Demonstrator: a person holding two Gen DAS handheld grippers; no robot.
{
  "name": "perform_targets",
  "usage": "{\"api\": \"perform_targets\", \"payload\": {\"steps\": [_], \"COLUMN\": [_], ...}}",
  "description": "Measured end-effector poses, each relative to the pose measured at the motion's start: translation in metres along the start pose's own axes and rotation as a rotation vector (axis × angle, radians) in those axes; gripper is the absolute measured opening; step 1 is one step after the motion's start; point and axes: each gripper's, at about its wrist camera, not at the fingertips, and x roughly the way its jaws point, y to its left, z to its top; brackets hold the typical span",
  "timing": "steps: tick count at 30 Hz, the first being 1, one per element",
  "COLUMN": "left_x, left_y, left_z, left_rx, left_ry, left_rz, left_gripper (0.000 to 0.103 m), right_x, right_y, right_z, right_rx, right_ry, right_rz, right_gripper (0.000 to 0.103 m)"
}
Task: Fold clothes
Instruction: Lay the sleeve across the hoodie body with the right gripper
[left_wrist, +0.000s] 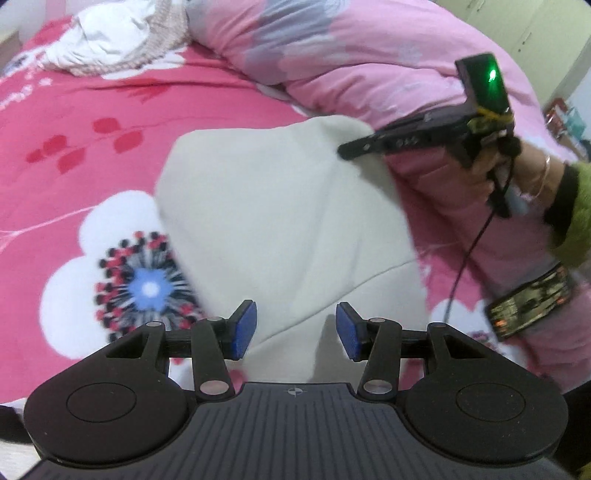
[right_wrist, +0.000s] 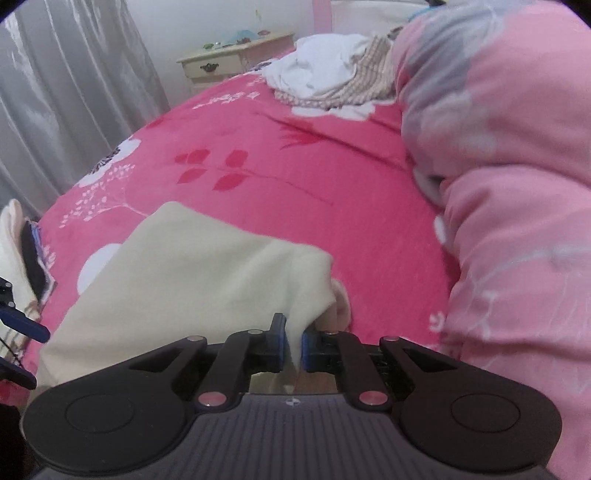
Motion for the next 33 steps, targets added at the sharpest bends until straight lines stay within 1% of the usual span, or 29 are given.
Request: {"api": "perform_targets", "payload": {"steps": [3,6,8,9,11,12,13,14,15,18,19,21,23,25,29,31,33], "left_x": [0.004,-0.006,-0.006,-0.006,-0.009,-0.010,-0.012,-0.012,-0.013,-0.004,0.000,0.005,0.009,0.011,0.013,0.014,0.015], "left_y": [0.007,0.020,0.025,0.026,0.028,0.030,0.033,0.037,0.040,0.047,0.048,0.048,0.050,0.048,0.035,0.027,0.022], "left_z": [-0.011,-0.024,-0.029,-0.030,-0.030,-0.030,-0.030,-0.032,-0.034,-0.042,-0.044,-0.046,-0.047,-0.047,-0.045,-0.045,-0.045], "left_rx": [-0.009,-0.049,-0.087,-0.090,-0.089,-0.096,-0.109,-0.125,-0.141,-0.190,-0.202,-0.230,-0.268,-0.274,-0.233,-0.199,-0.180], "left_ry": [0.011,-0.002,-0.007,-0.011,-0.021,-0.025,-0.029,-0.030,-0.029,0.017,0.030,0.050,0.060,0.062,0.059,0.057,0.056], "left_rz": [0.013,-0.016,-0.046,-0.055,-0.064,-0.063,-0.059,-0.064,-0.073,-0.127,-0.136,-0.149,-0.162,-0.165,-0.135,-0.117,-0.103], "left_gripper": [0.047,0.048,0.048,0.048,0.048,0.048,0.048,0.048,0.048,0.049,0.049,0.050,0.050,0.052,0.057,0.062,0.064], "right_x": [0.007,0.023,0.036,0.042,0.051,0.051,0.047,0.040,0.033,-0.003,-0.015,-0.040,-0.060,-0.071,-0.078,-0.078,-0.080], "right_y": [0.008,0.015,0.026,0.031,0.042,0.045,0.046,0.046,0.044,0.037,0.040,0.055,0.076,0.093,0.112,0.115,0.114], "right_z": [0.006,0.008,0.002,-0.002,-0.012,-0.015,-0.015,-0.013,-0.011,-0.005,-0.005,-0.010,-0.022,-0.034,-0.053,-0.055,-0.053], "right_rx": [-0.038,-0.082,-0.175,-0.230,-0.333,-0.353,-0.353,-0.342,-0.321,-0.223,-0.215,-0.245,-0.291,-0.332,-0.367,-0.391,-0.374], "right_ry": [0.001,0.028,0.050,0.055,0.051,0.042,0.033,0.022,0.012,-0.053,-0.079,-0.128,-0.153,-0.166,-0.191,-0.215,-0.263], "right_rz": [-0.032,-0.066,-0.112,-0.136,-0.182,-0.197,-0.206,-0.210,-0.213,-0.215,-0.205,-0.186,-0.166,-0.155,-0.219,-0.297,-0.388], "right_gripper": [0.008,0.008,0.008,0.008,0.008,0.008,0.008,0.010,0.017,0.018,0.018,0.018,0.018,0.017,0.017,0.017,0.017]}}
